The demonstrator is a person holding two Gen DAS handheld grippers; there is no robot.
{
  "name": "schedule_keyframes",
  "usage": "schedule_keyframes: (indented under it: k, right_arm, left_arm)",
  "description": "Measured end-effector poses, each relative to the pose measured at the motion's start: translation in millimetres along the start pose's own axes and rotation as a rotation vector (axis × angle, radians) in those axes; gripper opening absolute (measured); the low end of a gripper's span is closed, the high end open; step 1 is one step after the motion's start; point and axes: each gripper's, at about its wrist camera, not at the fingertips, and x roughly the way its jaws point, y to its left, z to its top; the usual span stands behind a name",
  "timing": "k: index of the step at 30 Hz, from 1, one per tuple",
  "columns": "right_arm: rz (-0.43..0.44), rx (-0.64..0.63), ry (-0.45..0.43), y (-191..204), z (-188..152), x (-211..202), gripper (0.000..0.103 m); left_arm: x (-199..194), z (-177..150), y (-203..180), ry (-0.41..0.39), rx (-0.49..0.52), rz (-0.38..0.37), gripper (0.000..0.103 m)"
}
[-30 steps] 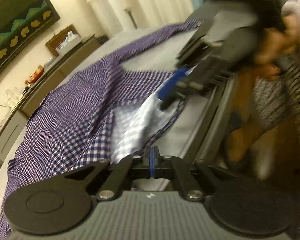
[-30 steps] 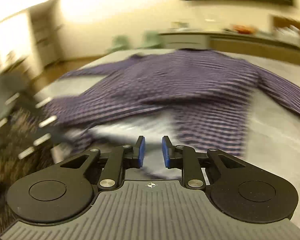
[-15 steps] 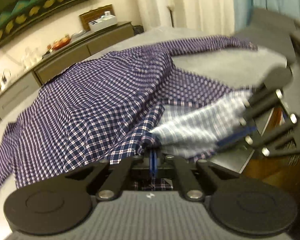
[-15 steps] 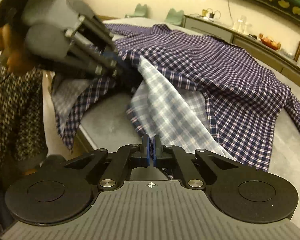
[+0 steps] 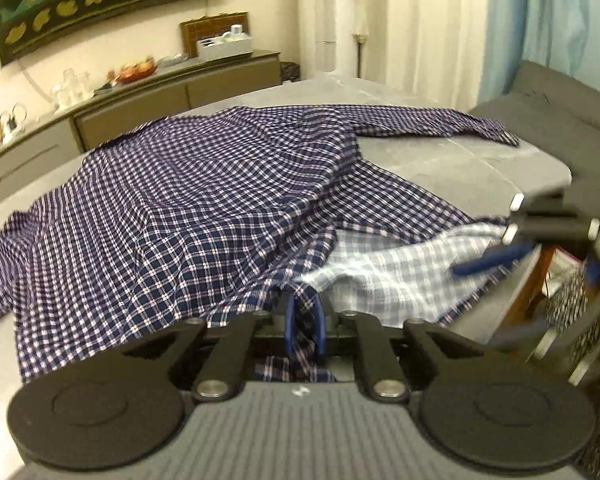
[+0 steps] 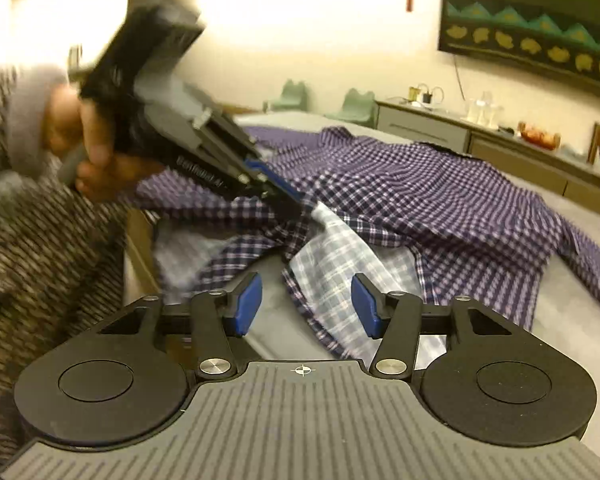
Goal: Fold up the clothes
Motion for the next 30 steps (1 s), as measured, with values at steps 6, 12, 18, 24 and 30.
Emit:
schedule_keyframes:
  k: [6,12,18,24,30]
  right_arm:
    - [-0.145,-0.2,0.118,24.4,3.5,66.9,0.048]
    - [0.005,-0.146,0.175,13.7,14.1,32.8,0.0]
    - [0.355,-0.147,0.151,31.8,-19.6,-33.6,0.0]
    - [0.105,-0.025,0.022,-1.7,-2.4,-18.3,0.063]
    - [-0.074,-0.063,0.048,-5.1,8.1,7.0,0.066]
  left_arm:
    - [9.6,3.2,19.5,0.005,-0.107,-0.007,0.013]
    - [-31.2,0.0,29.5,-0.083,-0.17,-0.052,0.015]
    - [-47.4,-4.5,-9.8,-0.09,-0.037,-0.103,0.02]
    - [-3.4,-3.8,-23.2,0.03,0.007,-0.013,0.021]
    - [-17.0,-29.0,-10.8,0.006,-0.193,0.064,0.038]
